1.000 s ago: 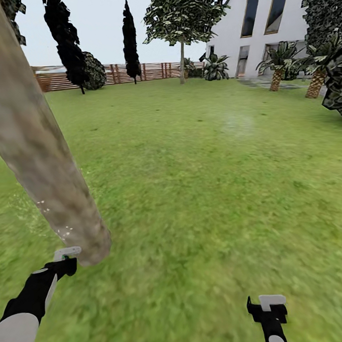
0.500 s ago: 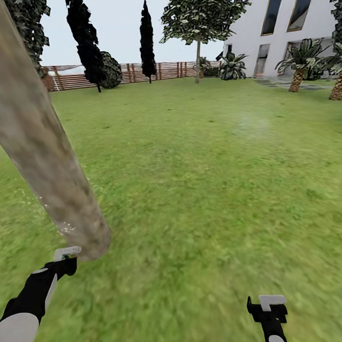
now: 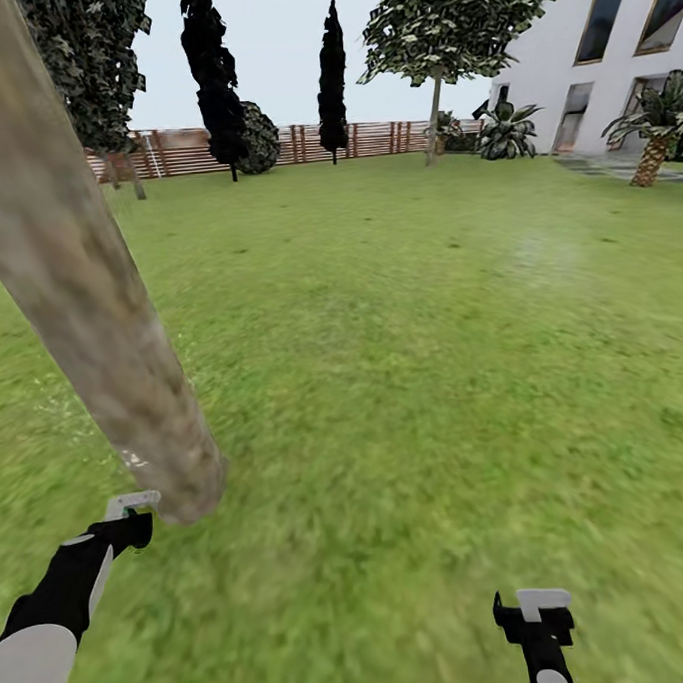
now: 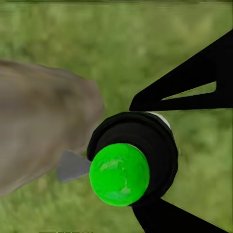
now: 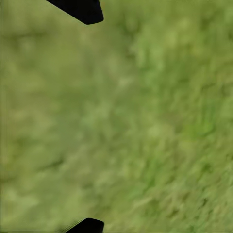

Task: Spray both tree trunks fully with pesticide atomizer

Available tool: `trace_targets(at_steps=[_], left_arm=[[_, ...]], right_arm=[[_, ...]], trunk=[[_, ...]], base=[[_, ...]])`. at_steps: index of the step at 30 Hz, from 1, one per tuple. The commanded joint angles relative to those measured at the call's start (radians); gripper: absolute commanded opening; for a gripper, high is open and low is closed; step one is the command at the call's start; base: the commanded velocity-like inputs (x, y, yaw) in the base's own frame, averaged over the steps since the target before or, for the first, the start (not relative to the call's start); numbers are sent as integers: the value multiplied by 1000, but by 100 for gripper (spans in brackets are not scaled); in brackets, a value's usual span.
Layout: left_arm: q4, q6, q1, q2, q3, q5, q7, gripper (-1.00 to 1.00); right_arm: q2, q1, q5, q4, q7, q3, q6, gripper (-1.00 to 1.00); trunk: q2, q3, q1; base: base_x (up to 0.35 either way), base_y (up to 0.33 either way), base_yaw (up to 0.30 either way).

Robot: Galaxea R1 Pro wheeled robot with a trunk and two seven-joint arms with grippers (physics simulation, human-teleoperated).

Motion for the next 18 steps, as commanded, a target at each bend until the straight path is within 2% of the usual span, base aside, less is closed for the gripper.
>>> trace_targets(at_steps=[1,2,4,5,9,12,14,16,17,18], left_arm=[[-6,2,0,7,2,2,-6,-100],[-13,4,-1,10,8,10,-8,-100],[-100,16,0,24,66,32,-12,-100],[-117,20,0,31,76,33,-14,-100],[-134,37,0,41,81,34,-15,-100],[-136,68,-3,36,74,31,-17,-100],[-138,85,-4,35,51,31,-19,-100],[-137,98,-10,35,3,31,-20,-100],[-137,125,-15,34,-40,31,-20,-100],[-137,182,-53,29,-99,33,-21,-100]], right_arm=[[0,-1,0,0,0,0,0,100],[0,0,0,0,0,0,0,100],[0,0,0,0,0,0,0,100],[0,0,0,0,0,0,0,100],[0,0,0,0,0,0,0,100],[0,0,0,0,0,0,0,100],[0,0,0,0,0,0,0,100],[0,0,0,0,0,0,0,100],[0,0,0,0,0,0,0,100],[0,0,0,0,0,0,0,100]], trunk=[[0,0,0],[0,0,0],[0,0,0],[0,0,0],[0,0,0],[0,0,0],[0,0,0],[0,0,0],[0,0,0],[0,0,0]], base=[[183,-220,208],[183,-220,242],[198,-220,269],[207,-220,275],[146,-237,277],[-110,-244,277],[-98,-88,278],[-17,-15,278],[-5,-4,278],[-1,-1,278]])
